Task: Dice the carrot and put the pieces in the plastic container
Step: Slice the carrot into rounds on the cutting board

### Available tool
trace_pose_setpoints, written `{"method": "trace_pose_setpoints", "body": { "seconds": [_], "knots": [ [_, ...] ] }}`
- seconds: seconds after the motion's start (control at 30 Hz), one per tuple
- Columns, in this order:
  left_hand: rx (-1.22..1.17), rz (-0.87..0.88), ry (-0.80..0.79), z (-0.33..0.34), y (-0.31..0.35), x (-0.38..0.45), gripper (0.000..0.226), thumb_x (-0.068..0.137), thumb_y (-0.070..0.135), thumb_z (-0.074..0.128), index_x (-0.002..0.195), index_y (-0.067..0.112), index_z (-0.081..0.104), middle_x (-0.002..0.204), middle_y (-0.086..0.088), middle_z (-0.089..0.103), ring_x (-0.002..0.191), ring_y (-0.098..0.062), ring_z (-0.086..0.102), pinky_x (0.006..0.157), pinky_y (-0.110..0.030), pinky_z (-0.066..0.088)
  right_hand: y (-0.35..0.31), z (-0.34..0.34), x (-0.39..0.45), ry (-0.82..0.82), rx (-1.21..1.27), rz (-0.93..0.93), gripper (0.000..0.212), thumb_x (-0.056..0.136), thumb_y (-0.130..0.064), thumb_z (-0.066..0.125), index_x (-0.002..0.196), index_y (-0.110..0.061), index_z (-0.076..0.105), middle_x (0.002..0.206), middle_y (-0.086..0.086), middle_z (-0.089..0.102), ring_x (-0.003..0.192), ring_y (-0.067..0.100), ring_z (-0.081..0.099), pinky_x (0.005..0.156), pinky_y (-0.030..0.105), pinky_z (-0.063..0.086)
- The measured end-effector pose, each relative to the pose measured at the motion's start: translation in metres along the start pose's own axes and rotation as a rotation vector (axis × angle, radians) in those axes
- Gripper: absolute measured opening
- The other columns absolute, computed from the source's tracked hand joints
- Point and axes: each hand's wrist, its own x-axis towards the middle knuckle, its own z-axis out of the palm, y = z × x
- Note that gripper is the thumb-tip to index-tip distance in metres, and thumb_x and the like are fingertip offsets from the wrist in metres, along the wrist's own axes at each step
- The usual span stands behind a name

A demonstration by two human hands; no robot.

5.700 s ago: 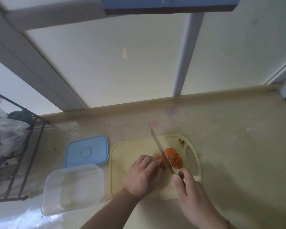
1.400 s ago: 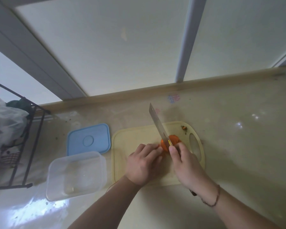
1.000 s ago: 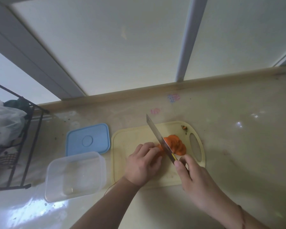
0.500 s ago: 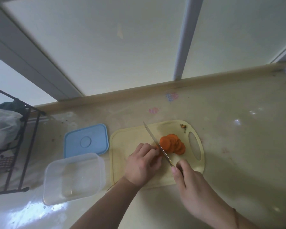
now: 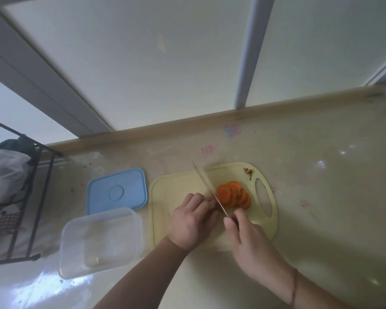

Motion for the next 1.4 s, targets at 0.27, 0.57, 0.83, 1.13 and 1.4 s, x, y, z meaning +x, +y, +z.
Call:
{"method": "trace_pose_setpoints", "body": {
  "seconds": [0.27, 0.57, 0.83, 1.13, 1.4],
  "knots": [
    [-0.014, -0.015, -0.03, -0.001, 0.001, -0.002, 0.012, 0.093, 0.017, 0.067, 0.098, 0.008, 0.072, 0.096, -0.004, 0.064, 0.083, -0.027, 0.06, 0.066, -0.035, 0.052, 0.015, 0.006, -0.008, -0.026, -0.018, 0.002, 0.027, 0.1, -0.043, 0.029, 0.084, -0.022, 0.035, 0.061, 0.0, 0.049, 0.056, 0.014, 0.046, 0.061, 0.038, 0.034],
    [0.041, -0.017, -0.025, -0.008, 0.004, 0.0, 0.012, 0.09, 0.018, 0.071, 0.1, 0.012, 0.071, 0.097, -0.002, 0.066, 0.081, -0.025, 0.062, 0.059, -0.036, 0.052, 0.01, 0.007, 0.023, 0.0, 0.046, 0.091, 0.028, 0.101, -0.045, 0.032, 0.086, -0.023, 0.041, 0.066, -0.001, 0.054, 0.056, 0.012, 0.052, 0.052, 0.028, 0.037],
    [0.062, -0.077, -0.031, -0.009, 0.003, -0.01, 0.026, 0.083, 0.018, 0.079, 0.108, 0.015, 0.073, 0.105, 0.002, 0.069, 0.089, -0.023, 0.064, 0.07, -0.032, 0.055, -0.002, -0.026, 0.006, -0.086, 0.345, 0.243, 0.032, 0.099, -0.05, 0.033, 0.086, -0.023, 0.043, 0.056, 0.002, 0.039, 0.034, 0.013, 0.028, 0.036, 0.02, 0.024],
    [0.025, -0.056, 0.004, -0.008, 0.003, -0.009, 0.031, 0.081, 0.014, 0.079, 0.108, 0.02, 0.064, 0.106, 0.004, 0.066, 0.087, -0.023, 0.062, 0.069, -0.033, 0.054, -0.006, -0.025, -0.02, -0.027, 0.148, 0.054, 0.029, 0.097, -0.046, 0.038, 0.086, -0.019, 0.044, 0.053, -0.001, 0.045, 0.047, 0.01, 0.041, 0.049, 0.025, 0.033],
    [0.008, -0.048, -0.008, -0.005, -0.001, -0.012, 0.029, 0.084, 0.015, 0.077, 0.11, 0.018, 0.065, 0.105, 0.001, 0.066, 0.085, -0.025, 0.06, 0.069, -0.035, 0.054, -0.005, -0.015, -0.024, -0.037, 0.062, 0.022, 0.025, 0.099, -0.045, 0.035, 0.086, -0.023, 0.038, 0.06, -0.022, 0.054, 0.055, 0.01, 0.047, 0.053, 0.027, 0.034]
  ]
}}
